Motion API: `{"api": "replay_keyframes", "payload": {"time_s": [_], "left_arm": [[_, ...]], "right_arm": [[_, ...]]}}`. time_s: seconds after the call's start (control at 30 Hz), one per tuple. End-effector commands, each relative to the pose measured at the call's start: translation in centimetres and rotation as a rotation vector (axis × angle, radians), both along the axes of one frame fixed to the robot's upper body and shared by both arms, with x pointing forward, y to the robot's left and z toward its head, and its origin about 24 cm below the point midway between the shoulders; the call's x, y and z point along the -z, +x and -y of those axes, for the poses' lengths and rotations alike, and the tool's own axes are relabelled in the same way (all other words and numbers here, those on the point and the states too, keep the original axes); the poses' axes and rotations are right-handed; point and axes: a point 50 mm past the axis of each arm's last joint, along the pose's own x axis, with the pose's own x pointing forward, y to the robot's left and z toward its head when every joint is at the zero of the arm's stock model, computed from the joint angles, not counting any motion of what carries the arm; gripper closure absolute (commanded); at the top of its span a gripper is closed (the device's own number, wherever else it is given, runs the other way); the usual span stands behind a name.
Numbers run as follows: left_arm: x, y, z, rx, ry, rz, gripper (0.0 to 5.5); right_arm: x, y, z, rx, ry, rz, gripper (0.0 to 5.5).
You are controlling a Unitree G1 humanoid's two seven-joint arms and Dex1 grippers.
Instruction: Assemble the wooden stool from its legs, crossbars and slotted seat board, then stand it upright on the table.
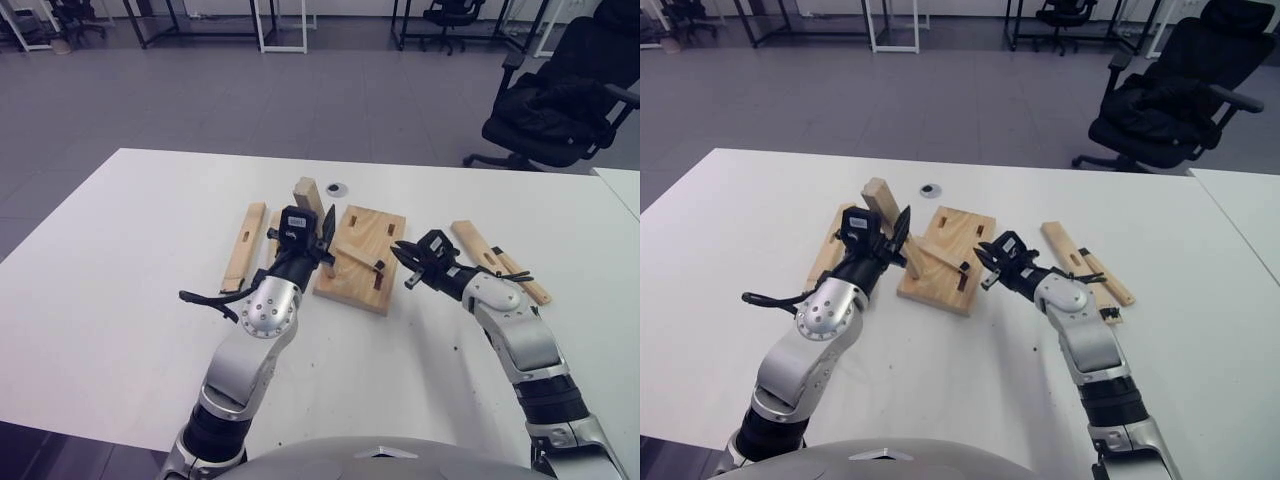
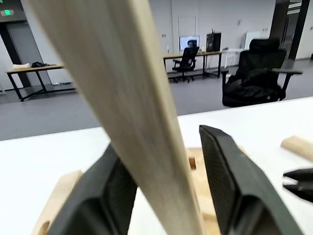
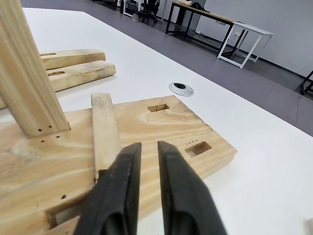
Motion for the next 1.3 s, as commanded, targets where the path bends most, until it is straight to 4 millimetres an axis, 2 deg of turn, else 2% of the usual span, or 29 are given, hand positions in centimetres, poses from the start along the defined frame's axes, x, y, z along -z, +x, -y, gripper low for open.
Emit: {"api": "replay_keyframes", "payload": {"time_s": [0.03, 0.17, 0.3, 0.37, 0.43, 0.53, 0.63, 0.77, 0.83, 0.97, 1.1, 1.17, 1.2, 1.23, 1.3], "left_arm": [[-1.0, -0.8, 0.2, 0.074, -0.076, -0.007, 2.75], [-1.8, -1.5, -0.2, 0.144, -0.117, -0.011, 2.13], [-1.5, -2.0, -0.4, 0.198, -0.149, -0.05, 1.45], [-1.1, -2.1, -1.0, 0.203, -0.148, -0.061, 1.0], [-1.4, -1.9, -1.5, 0.214, -0.119, -0.013, 0.71], [-2.7, -0.8, -3.4, 0.201, -0.062, 0.118, 0.71], [-4.3, 0.4, -5.7, 0.167, -0.117, 0.228, 0.71], [-5.5, 1.4, -8.6, 0.089, -0.264, 0.289, 0.68], [-5.7, 1.7, -9.4, 0.063, -0.303, 0.293, 0.68], [-5.9, 2.5, -10.2, 0.052, -0.39, 0.259, 0.68], [-6.3, 3.7, -10.3, 0.095, -0.566, 0.187, 0.68], [-6.7, 4.3, -9.6, 0.187, -0.673, 0.129, 0.68], [-7.1, 4.5, -8.8, 0.267, -0.711, 0.092, 0.68], [-7.4, 4.7, -8.1, 0.33, -0.727, 0.062, 0.68], [-8.3, 5.6, -6.9, 0.381, -0.733, 0.04, 0.68]], "right_arm": [[-0.3, 0.9, -1.2, -0.054, 0.011, -0.044, 4.68], [-0.8, 1.4, -1.8, -0.123, 0.048, -0.097, 4.02], [-1.0, 2.2, -1.0, -0.17, 0.057, -0.136, 3.29], [-0.4, 2.5, -0.7, -0.22, 0.043, -0.182, 2.81], [0.5, 2.8, -0.6, -0.244, 0.018, -0.211, 2.65], [1.9, 3.2, -0.6, -0.24, 0.017, -0.246, 2.65], [3.2, 3.3, -0.5, -0.22, -0.007, -0.269, 2.65], [3.8, 3.1, -0.5, -0.235, -0.022, -0.274, 3.26], [4.0, 2.9, -0.6, -0.249, -0.027, -0.274, 3.69], [4.1, 2.8, -0.7, -0.242, -0.024, -0.256, 4.19], [1.6, 4.8, 0.3, -0.091, 0.026, -0.075, 4.19], [-1.6, 6.0, 1.4, -0.021, 0.037, 0.102, 4.19], [-4.2, 6.7, 1.3, -0.019, 0.052, 0.217, 4.19], [-6.4, 7.0, 1.0, -0.023, 0.064, 0.31, 4.19], [-10.2, 7.6, -0.8, -0.009, 0.043, 0.457, 4.19]]}}
